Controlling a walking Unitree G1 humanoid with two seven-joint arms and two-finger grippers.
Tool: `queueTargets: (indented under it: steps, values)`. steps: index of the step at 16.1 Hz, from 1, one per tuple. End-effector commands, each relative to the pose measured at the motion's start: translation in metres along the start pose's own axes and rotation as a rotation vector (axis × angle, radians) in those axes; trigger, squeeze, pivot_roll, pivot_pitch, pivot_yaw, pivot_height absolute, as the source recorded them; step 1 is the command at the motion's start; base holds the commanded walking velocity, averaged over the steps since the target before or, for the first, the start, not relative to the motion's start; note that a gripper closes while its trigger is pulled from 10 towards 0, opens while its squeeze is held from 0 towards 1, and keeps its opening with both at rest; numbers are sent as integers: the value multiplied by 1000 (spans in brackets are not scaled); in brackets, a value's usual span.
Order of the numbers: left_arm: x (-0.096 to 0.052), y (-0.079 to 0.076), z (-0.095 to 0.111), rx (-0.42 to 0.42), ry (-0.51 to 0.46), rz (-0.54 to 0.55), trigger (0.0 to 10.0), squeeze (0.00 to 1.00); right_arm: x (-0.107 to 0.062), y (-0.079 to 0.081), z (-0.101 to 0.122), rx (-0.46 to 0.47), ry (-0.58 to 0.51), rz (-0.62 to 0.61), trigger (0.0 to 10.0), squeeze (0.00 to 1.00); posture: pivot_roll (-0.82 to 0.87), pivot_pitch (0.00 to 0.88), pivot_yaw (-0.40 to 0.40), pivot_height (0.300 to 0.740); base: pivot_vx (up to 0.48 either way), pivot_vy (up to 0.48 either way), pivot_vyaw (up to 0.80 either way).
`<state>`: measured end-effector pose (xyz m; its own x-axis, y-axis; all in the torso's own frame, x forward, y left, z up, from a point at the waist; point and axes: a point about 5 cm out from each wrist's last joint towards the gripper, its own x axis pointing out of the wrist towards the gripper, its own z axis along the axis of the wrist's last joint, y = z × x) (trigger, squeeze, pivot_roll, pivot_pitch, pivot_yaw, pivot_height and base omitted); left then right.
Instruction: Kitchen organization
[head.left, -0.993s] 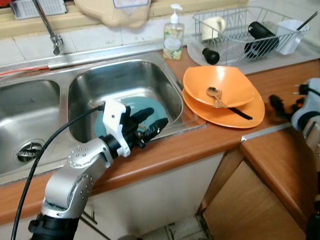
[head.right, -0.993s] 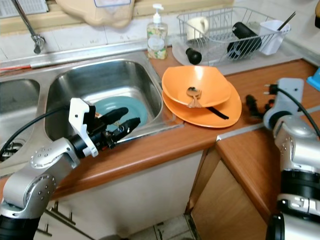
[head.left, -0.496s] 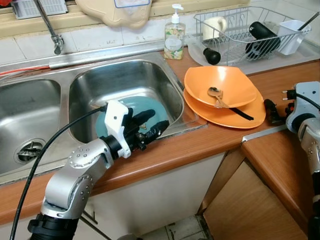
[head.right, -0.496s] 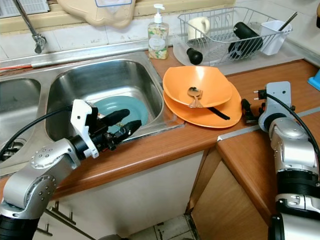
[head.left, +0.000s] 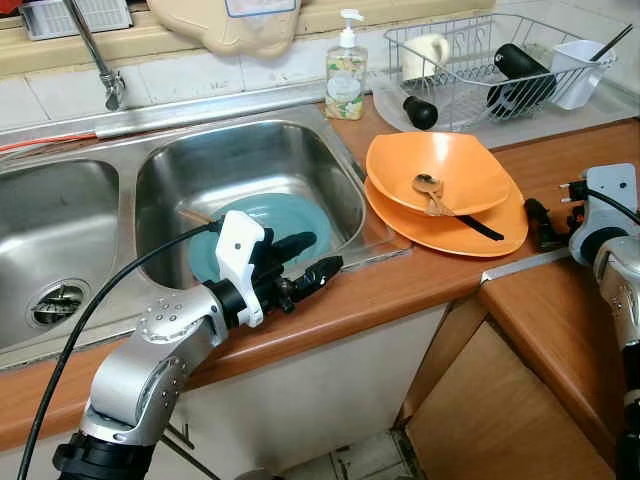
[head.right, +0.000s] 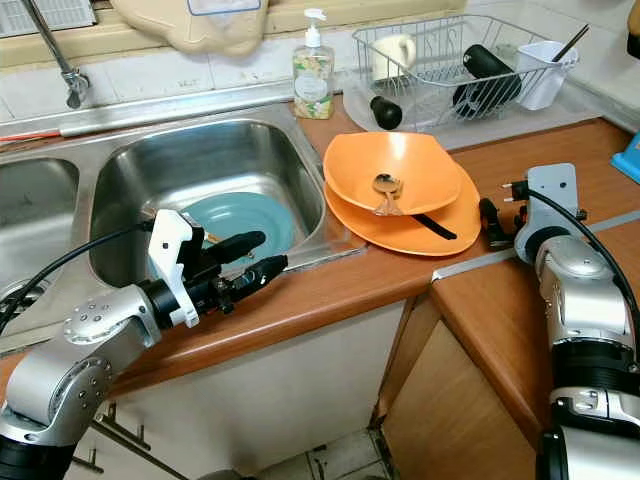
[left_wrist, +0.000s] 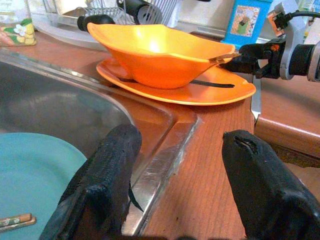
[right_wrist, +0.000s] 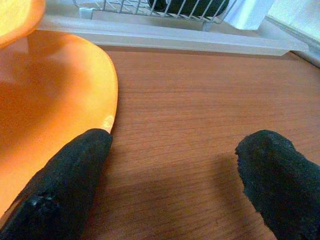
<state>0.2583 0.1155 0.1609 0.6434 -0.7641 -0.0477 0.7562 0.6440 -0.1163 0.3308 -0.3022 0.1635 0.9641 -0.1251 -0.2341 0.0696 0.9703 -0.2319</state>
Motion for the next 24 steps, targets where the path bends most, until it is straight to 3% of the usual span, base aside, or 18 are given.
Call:
queueTargets:
  steps: [1,7,12,16,21,24]
  values:
    - [-1,-1,1,17,13,-7,10000,0,1,11,-8,-5,28,49,10000,0,-26,0,62,740,0,0,0]
    - [-1,-2,0,19,19,-15,10000,0,-2,-11,-11,-15,41,-70,10000,0,-29,0,67,740,0,0,0]
    - [0,-2,-1,22,20,-21,10000,0,-2,-9,-18,-24,101,-61,10000,0,-29,0,68,740,0,0,0]
    - [0,-2,0,24,21,-21,10000,0,0,4,-17,-20,92,11,10000,0,-28,0,68,740,0,0,0]
    - [-1,-2,0,24,21,-22,10000,0,3,36,-18,3,92,106,10000,0,-21,0,66,740,0,0,0]
    - [-1,-2,0,24,23,-18,10000,0,3,46,-19,12,94,135,10000,0,-21,0,66,740,0,0,0]
